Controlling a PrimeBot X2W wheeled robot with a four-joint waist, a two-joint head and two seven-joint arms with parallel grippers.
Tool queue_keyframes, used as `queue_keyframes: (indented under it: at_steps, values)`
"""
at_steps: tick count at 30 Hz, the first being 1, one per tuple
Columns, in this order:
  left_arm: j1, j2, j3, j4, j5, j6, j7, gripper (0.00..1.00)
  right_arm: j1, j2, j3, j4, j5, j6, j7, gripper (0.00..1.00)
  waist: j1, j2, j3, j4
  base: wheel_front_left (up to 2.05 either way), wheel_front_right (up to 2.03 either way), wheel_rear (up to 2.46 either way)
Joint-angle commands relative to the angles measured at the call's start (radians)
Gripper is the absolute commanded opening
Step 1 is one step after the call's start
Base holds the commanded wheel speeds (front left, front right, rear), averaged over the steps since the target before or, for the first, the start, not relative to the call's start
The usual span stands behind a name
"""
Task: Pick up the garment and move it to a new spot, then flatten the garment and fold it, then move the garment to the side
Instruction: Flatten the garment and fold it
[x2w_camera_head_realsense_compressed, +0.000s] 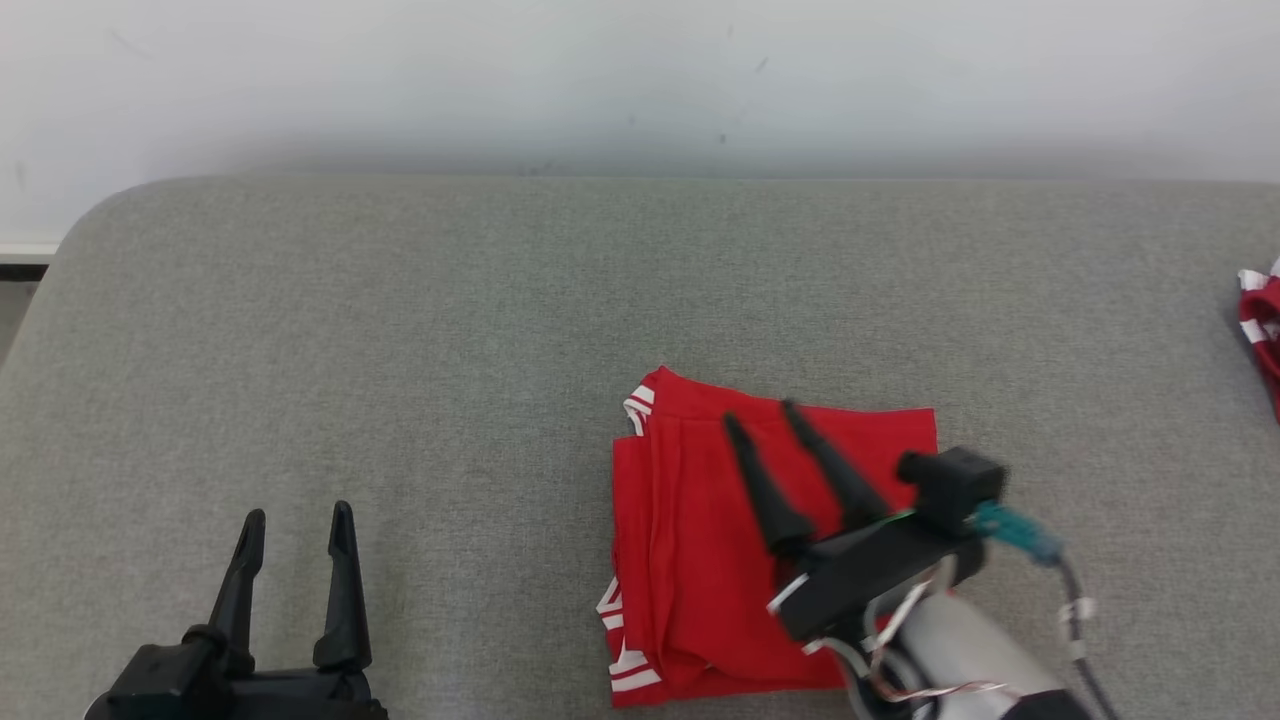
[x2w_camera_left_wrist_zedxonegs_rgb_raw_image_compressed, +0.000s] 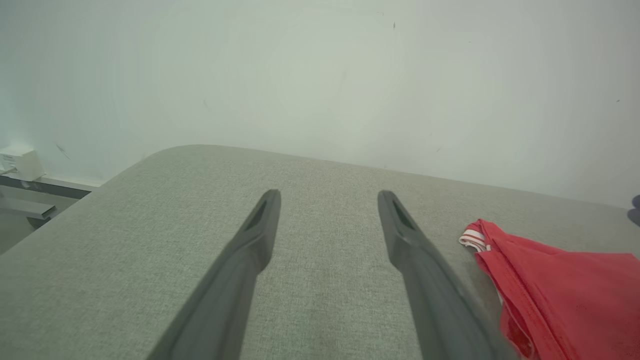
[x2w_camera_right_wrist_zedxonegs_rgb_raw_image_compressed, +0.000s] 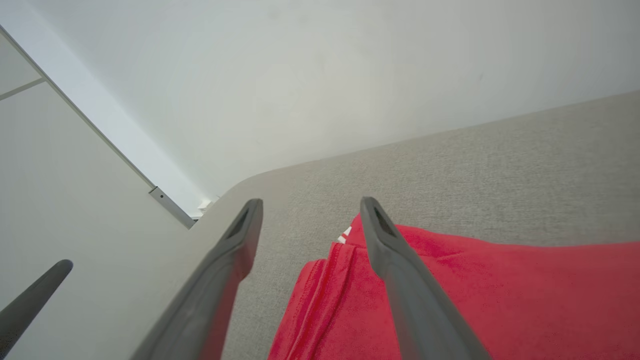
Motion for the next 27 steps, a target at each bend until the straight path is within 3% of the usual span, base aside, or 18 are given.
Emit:
queue_keyframes:
  at_steps: [1, 11, 18, 27]
  values:
    - [0.013, 0.000, 0.007, -0.003, -0.004, 0.000, -0.002, 1.00, 0.011, -0.035, -0.042, -0.033, -0.021, -0.003, -0.006, 1.00, 0.0000, 0.0000, -0.009, -0.012, 0.00, 0.00, 0.00]
    - [0.026, 0.000, 0.017, -0.009, 0.010, -0.006, -0.002, 1.00, 0.167, -0.148, -0.291, -0.251, -0.171, -0.003, -0.006, 1.00, 0.0000, 0.0000, -0.036, -0.053, 0.00, 0.00, 0.00]
    - [0.039, 0.000, 0.030, -0.017, 0.018, -0.008, -0.002, 1.00, 0.278, -0.155, -0.375, -0.331, -0.269, -0.003, -0.007, 1.00, 0.0000, 0.0000, -0.058, -0.076, 0.00, 0.00, 0.00]
    - [0.076, 0.001, 0.050, -0.039, 0.056, -0.010, -0.002, 1.00, 0.407, -0.094, -0.462, -0.384, -0.372, -0.003, -0.007, 1.00, 0.0000, 0.0000, -0.087, -0.101, 0.00, 0.00, 0.00]
